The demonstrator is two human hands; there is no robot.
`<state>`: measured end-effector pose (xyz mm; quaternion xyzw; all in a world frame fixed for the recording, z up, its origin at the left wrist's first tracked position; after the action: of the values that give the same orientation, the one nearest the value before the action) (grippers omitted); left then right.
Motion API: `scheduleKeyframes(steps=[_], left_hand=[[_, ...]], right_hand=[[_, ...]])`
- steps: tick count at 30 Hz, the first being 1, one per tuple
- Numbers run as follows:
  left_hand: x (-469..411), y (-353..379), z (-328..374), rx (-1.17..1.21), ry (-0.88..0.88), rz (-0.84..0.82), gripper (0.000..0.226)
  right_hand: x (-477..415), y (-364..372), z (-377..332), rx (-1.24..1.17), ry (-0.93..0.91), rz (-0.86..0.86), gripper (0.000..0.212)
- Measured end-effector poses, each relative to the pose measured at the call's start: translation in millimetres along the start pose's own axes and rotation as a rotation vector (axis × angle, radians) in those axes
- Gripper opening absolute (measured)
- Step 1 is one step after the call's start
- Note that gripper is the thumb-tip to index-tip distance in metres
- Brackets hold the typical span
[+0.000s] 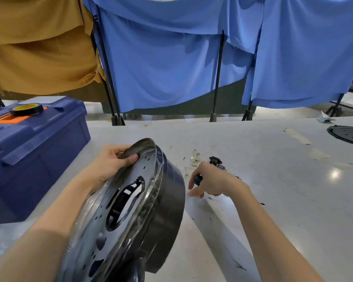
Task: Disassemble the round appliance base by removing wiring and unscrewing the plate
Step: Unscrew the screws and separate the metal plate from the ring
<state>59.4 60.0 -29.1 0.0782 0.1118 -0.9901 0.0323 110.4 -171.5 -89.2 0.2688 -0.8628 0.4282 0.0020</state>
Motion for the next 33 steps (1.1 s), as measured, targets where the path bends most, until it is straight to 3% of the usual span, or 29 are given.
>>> scheduleKeyframes(steps=[4,7,10,13,17,21,25,33], left_hand=[[-2,7,1,-0.088,0.042,-0.027,0.023],[-5,17,1,-0.222,0.071,-0.086,0.012],[-9,28,3,-0.407,0.130,-0.127,0.016],[-10,41,2,-0.559,0.144,-0.183,0.023],[-9,57,-2,-0.678,0.111,-0.228,0.035],[-7,71,-7,-0.768,0.059,-0.274,0.033],[-5,77,-9,-0.829,0.030,-0.285,0.033],[-3,78,-10,-0.851,0.018,-0.297,0.034]], right_hand=[[3,-2,-5,-0.131,-0.047,-0.007,0.010],[6,-16,-9,-0.240,-0.089,0.114,0.015],[15,-43,-14,-0.335,-0.144,0.448,0.021],[39,-76,-20,-0.579,-0.276,0.820,0.026],[77,-105,-31,-0.942,-0.501,1.080,0.028],[90,-107,-45,-1.090,-0.626,1.027,0.034],[82,-88,-60,-0.919,-0.634,0.962,0.044],[57,-60,-64,-0.665,-0.521,0.921,0.037]])
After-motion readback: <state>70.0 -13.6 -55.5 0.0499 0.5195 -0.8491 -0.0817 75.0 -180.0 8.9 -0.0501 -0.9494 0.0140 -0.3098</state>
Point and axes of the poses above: each hand's wrist, its own x-axis away from the middle knuckle, its own y-axis out of the palm, z = x × y, the point moved 6 cm from there along -x, towards the middle knuckle
